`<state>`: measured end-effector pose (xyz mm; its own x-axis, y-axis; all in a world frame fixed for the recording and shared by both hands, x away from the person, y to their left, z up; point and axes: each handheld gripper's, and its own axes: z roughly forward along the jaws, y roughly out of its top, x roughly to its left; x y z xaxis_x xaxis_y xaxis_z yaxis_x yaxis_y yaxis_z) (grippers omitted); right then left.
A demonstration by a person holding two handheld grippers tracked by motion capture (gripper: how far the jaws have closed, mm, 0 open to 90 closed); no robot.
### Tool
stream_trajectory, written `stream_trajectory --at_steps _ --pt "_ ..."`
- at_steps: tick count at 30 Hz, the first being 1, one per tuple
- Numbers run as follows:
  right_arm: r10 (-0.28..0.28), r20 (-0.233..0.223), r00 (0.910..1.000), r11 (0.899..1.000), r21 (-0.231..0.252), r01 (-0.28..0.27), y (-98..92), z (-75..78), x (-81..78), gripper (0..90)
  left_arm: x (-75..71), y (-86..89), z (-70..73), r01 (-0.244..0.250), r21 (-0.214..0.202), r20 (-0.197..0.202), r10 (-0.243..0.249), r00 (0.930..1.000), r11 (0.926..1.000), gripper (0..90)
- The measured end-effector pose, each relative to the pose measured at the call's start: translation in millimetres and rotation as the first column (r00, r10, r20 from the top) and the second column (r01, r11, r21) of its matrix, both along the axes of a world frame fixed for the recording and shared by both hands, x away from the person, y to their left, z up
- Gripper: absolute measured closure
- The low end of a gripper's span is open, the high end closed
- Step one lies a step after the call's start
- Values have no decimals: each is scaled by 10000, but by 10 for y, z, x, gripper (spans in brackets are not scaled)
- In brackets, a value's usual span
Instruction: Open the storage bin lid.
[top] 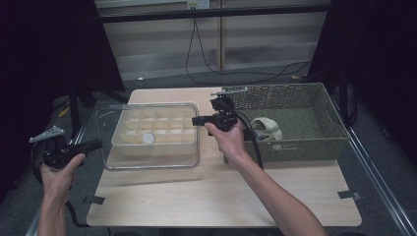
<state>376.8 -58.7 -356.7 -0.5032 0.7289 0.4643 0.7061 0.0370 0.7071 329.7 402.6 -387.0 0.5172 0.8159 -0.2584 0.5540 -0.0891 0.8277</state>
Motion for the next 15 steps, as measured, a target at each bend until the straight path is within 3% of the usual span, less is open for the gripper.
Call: stream_trajectory --at_steps 15 --pt "253 -274 9993 9996 105 -251 14 -212 -286 745 -291 25 -127 -62 310 -72 64 10000 9995 784"
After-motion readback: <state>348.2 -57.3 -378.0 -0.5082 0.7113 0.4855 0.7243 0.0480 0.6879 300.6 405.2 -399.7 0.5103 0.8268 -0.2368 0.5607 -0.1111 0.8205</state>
